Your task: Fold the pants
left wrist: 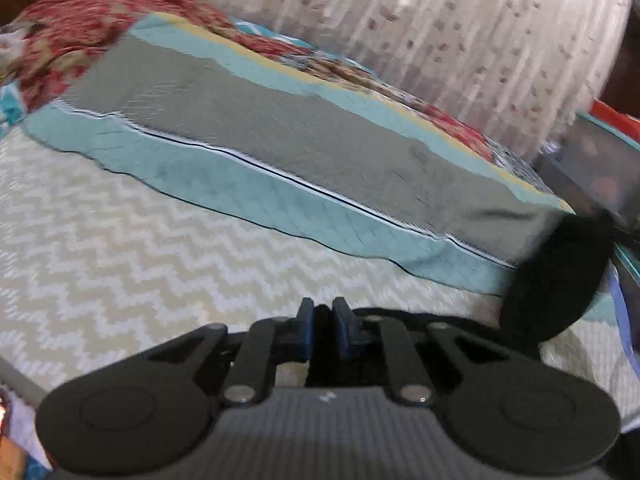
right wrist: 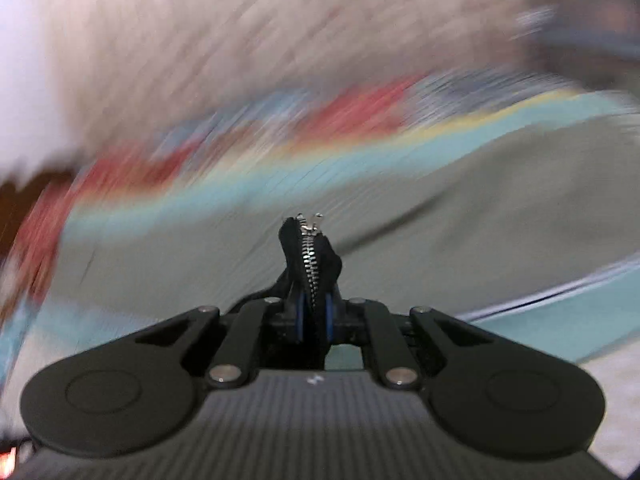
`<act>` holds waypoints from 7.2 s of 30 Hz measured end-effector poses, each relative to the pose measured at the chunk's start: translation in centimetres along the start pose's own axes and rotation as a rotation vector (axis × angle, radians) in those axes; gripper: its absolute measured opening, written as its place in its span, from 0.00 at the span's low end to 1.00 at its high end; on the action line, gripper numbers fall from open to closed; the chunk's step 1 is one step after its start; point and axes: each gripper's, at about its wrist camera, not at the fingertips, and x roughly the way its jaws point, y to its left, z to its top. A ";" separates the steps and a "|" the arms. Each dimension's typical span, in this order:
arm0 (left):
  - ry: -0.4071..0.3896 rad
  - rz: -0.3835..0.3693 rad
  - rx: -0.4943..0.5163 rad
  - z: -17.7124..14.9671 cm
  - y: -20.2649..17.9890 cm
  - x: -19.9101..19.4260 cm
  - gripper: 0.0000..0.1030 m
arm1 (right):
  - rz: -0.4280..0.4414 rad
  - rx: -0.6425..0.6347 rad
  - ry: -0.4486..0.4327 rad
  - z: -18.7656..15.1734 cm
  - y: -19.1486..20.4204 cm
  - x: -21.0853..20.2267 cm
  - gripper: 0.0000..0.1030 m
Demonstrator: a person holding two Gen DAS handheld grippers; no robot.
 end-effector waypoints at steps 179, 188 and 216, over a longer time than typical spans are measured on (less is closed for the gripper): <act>-0.049 0.236 0.698 -3.8 -12.3 -1.3 0.08 | -0.475 0.303 -0.072 -1.6 -20.6 -9.0 0.06; -0.061 0.183 0.582 -10.4 -10.8 -12.9 0.07 | -0.451 0.431 -0.206 -7.7 -23.1 -29.1 0.05; 0.199 0.071 0.267 -11.2 -11.5 -10.8 0.36 | -0.061 0.112 0.256 -20.7 -3.1 -21.7 0.39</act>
